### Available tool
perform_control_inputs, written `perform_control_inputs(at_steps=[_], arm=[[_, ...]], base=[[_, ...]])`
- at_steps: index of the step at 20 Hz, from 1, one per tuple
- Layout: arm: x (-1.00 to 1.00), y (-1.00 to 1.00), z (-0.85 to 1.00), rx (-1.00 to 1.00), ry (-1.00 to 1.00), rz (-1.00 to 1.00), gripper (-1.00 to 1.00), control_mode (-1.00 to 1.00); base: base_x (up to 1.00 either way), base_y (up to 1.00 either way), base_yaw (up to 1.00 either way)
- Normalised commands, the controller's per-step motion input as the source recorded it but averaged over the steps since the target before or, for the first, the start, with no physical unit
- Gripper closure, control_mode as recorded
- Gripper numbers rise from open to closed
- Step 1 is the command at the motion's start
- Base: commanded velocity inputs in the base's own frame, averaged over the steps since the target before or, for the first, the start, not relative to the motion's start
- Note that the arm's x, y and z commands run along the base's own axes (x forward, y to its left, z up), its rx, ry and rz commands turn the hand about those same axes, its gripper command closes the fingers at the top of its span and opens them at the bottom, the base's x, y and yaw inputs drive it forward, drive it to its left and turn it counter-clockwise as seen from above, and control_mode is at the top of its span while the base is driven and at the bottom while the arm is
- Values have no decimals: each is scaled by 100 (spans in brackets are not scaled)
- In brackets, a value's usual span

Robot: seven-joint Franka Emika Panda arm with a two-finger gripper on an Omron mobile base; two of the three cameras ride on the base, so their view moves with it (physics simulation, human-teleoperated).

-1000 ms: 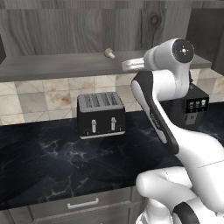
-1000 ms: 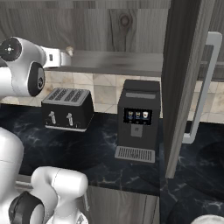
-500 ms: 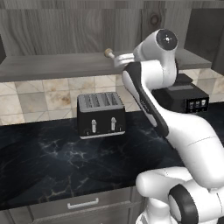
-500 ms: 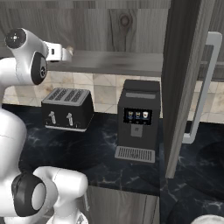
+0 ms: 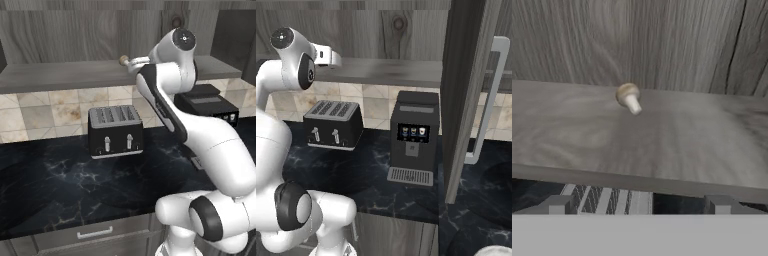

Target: Pick the mushrooms from the cabinet and place them in one bowl. Pick the lemon wedge from the sink and place it in the other bowl.

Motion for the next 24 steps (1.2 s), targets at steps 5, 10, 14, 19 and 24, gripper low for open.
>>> perform_control_inputs(at_steps=[5,10,14,19,24], arm=[[28,0,-5,0,-1,0,-100,-100],[29,7,0,0,0,0,-100,-100],[34,11,0,0,0,0,-100,-100],[33,14,-6,0,0,0,-100,-100],[30,1,-5,0,0,0,-100,-100]], base=[[0,0,0],[0,0,0],[0,0,0],[0,0,0],[0,0,0]])
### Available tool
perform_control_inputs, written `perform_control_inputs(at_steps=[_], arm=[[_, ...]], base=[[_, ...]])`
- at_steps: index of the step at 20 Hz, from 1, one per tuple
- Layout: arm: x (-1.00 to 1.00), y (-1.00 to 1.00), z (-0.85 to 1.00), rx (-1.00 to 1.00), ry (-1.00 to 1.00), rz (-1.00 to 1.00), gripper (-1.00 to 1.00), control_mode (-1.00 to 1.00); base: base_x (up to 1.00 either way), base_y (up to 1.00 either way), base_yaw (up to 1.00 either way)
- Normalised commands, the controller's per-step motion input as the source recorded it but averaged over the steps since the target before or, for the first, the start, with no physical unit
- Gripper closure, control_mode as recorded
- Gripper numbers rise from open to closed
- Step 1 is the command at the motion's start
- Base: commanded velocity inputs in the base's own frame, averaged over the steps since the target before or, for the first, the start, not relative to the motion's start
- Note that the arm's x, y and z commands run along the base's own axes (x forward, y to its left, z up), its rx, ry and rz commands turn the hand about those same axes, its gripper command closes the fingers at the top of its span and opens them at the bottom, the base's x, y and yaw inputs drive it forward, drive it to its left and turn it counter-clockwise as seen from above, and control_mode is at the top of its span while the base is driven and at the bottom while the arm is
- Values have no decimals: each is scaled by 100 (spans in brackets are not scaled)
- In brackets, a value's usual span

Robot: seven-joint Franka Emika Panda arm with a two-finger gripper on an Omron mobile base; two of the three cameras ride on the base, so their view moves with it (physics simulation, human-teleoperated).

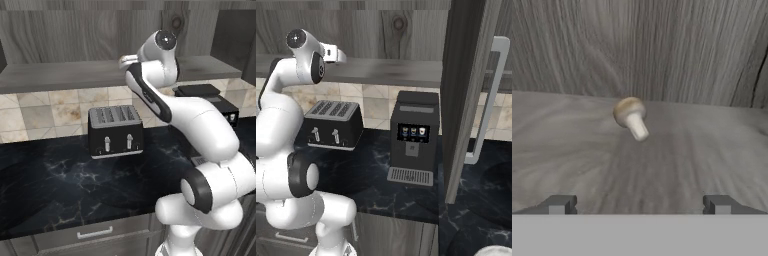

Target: Pick the mushrooms from the cabinet and place them in one bowl. Pick the lemon wedge from the sink and place it in the other bowl.

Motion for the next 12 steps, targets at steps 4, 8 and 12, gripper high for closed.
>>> perform_control_inputs(at_steps=[4,8,12], arm=[[31,0,-4,0,0,1,-100,-100],[32,0,-2,0,0,1,-100,-100],[30,0,0,0,3,0,-100,-100]], base=[[0,0,0],[0,0,0],[0,0,0]])
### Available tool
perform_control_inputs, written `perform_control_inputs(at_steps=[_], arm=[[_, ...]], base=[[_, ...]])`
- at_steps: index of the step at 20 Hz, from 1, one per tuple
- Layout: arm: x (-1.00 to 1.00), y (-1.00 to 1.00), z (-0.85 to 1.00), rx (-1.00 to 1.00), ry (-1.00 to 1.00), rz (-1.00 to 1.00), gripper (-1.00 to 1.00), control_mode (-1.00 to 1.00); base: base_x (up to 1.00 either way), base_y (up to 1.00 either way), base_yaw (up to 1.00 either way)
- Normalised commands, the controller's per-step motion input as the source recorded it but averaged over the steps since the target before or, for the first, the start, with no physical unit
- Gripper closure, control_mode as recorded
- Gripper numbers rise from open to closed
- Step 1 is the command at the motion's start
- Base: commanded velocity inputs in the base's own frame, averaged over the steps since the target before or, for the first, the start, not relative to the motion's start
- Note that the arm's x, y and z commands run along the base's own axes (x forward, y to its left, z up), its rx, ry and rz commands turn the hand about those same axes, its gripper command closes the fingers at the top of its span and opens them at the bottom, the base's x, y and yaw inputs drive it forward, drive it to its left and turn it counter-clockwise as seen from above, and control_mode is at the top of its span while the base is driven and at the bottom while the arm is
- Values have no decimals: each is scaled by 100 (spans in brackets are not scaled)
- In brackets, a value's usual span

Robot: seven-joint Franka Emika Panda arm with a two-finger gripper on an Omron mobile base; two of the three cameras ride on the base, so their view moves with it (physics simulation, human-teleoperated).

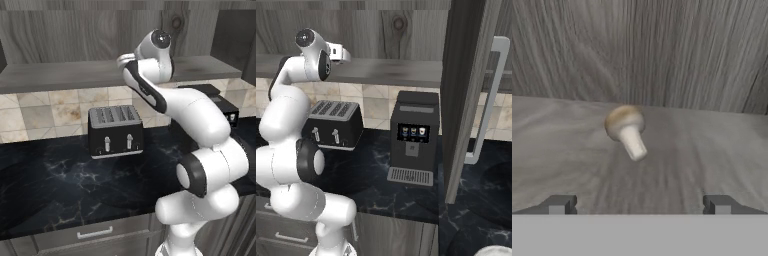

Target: Pick the mushrooms from the cabinet and place them in one bowl. Pick the lemon wedge from the sink and place it in the other bowl.

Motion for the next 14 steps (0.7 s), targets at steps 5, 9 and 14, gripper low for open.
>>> perform_control_inputs(at_steps=[5,9,14], arm=[[29,1,-5,0,4,0,-100,-100],[35,7,-6,0,3,0,-100,-100],[38,11,-6,0,0,0,-100,-100]], base=[[0,0,0],[0,0,0],[0,0,0]])
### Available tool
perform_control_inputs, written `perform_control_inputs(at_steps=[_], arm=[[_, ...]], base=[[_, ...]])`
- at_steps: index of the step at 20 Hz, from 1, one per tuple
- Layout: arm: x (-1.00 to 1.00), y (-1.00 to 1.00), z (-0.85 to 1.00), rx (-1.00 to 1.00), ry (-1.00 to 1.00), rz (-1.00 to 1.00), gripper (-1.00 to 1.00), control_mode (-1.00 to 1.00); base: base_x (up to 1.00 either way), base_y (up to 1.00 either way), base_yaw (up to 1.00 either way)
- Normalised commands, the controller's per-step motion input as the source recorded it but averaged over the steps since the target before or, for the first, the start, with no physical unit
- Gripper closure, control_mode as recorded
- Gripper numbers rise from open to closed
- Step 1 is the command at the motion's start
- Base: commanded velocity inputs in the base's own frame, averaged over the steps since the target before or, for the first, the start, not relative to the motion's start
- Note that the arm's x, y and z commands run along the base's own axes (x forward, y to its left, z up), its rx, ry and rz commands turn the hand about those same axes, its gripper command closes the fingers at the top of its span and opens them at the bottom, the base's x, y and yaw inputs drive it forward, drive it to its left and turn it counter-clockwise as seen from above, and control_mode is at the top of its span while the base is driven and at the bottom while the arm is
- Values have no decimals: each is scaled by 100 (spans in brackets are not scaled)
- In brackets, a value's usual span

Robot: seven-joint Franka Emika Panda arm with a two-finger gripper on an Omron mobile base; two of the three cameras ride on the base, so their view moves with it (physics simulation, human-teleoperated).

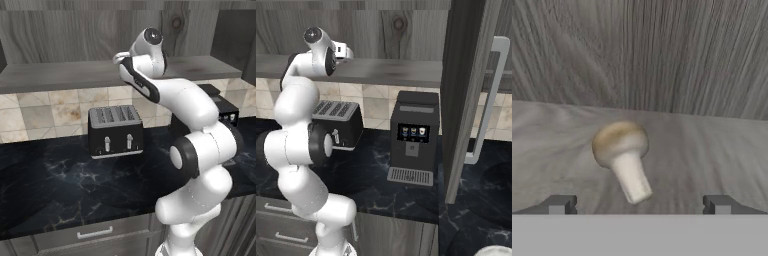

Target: Pick the mushrooms from the cabinet and place them in one bowl. Pick the lemon wedge from the sink and place it in the other bowl.

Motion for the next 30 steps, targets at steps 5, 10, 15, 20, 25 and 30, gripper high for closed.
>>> perform_control_inputs(at_steps=[5,10,15,20,25,30], arm=[[32,13,-10,0,0,0,-100,-100],[30,7,-14,0,1,0,-100,-100],[32,-2,-1,0,0,3,-100,-100],[9,9,-5,0,0,0,100,-100],[0,3,0,0,0,0,100,-100],[-3,11,0,0,0,-9,100,-100]], base=[[0,0,0],[0,0,0],[0,0,0],[0,0,0],[0,0,0],[0,0,0]])
